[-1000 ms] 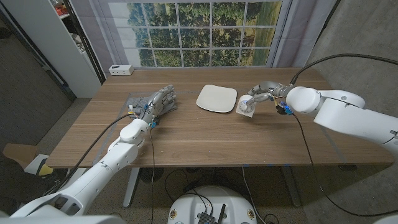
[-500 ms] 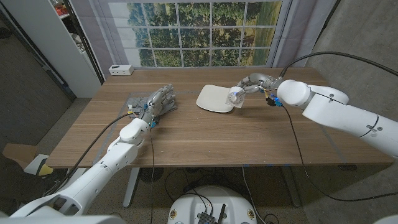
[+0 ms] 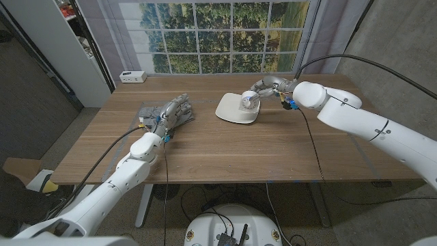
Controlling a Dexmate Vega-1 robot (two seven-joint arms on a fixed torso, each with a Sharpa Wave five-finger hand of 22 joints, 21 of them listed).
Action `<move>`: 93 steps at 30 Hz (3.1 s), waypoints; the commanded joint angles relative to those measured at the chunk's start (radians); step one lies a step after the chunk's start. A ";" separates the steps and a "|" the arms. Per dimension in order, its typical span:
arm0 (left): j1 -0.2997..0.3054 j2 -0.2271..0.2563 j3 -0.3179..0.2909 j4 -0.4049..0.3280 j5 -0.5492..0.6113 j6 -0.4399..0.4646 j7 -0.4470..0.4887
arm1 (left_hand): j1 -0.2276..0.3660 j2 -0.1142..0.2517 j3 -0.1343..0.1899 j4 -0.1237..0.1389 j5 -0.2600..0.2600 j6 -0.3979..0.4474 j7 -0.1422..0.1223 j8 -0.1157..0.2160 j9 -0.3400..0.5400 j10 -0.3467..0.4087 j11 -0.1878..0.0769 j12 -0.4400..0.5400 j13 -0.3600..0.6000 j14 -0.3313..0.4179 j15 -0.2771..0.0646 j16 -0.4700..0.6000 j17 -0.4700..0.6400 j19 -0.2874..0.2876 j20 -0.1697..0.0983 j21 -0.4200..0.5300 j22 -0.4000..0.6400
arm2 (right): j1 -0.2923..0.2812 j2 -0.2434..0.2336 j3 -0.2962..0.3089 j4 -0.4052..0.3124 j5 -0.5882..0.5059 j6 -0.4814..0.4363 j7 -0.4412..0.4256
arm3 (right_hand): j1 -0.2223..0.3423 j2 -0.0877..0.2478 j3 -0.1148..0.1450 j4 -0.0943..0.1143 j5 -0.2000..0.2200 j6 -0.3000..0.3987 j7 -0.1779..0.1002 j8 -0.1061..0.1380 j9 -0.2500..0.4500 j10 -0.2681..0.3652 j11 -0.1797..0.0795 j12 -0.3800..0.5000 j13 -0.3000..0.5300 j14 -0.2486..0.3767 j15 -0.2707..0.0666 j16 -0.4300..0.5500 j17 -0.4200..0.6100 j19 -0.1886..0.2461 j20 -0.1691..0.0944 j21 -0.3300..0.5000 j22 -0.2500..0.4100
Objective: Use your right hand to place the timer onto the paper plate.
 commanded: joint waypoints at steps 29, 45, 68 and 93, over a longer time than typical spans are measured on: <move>-0.009 0.004 -0.004 0.008 -0.005 0.010 0.000 | -0.010 0.001 0.010 -0.005 0.005 0.010 -0.003 -0.001 0.001 0.010 0.003 0.003 -0.002 0.010 0.001 0.001 0.002 0.011 0.006 -0.010 0.005 | 0.183 0.322 -0.127 0.566 -0.094 0.262 0.088 | 0.003 0.016 -0.023 0.001 -0.001 0.003 -0.004 -0.014 0.006 -0.022 0.005 0.001 0.018 -0.019 -0.168 0.006 0.006 -0.002 0.004 -0.001 0.002; -0.004 0.005 -0.002 -0.016 0.008 0.020 0.024 | -0.011 0.002 0.012 -0.006 0.005 0.017 -0.003 0.001 0.001 0.014 0.001 0.004 -0.004 0.011 0.000 0.001 0.002 0.013 0.006 -0.014 0.005 | 0.200 0.330 -0.134 0.626 -0.076 0.277 0.119 | -0.001 0.024 -0.038 0.005 -0.001 -0.005 -0.005 -0.027 0.005 -0.077 0.020 -0.028 0.018 -0.047 -0.164 0.004 0.009 -0.013 0.007 -0.006 0.003; 0.015 0.016 -0.008 -0.042 0.012 0.014 0.030 | -0.012 0.002 0.015 -0.009 0.005 0.020 -0.002 0.000 0.001 0.015 0.000 0.004 -0.007 0.012 -0.001 0.000 0.002 0.015 0.006 -0.020 0.005 | 0.169 0.274 -0.102 0.508 -0.034 0.232 0.157 | -0.026 0.004 -0.083 0.008 0.004 -0.192 -0.002 -0.127 -0.019 -0.354 0.055 -0.194 -0.034 -0.224 -0.098 -0.054 0.004 -0.111 0.058 -0.023 0.003; -0.035 0.003 -0.006 -0.005 0.018 -0.010 0.002 | -0.014 0.000 0.017 -0.012 0.005 0.023 -0.006 0.000 0.002 0.018 0.002 0.005 -0.010 0.014 -0.002 0.000 0.001 0.017 0.006 -0.027 0.005 | -0.086 0.200 0.191 0.353 0.241 0.412 -0.092 | -0.133 0.001 -0.133 0.054 0.003 -0.460 0.010 -0.128 -0.028 -0.580 0.090 -0.237 -0.078 -0.345 -0.064 -0.130 -0.040 -0.143 0.035 -0.018 -0.003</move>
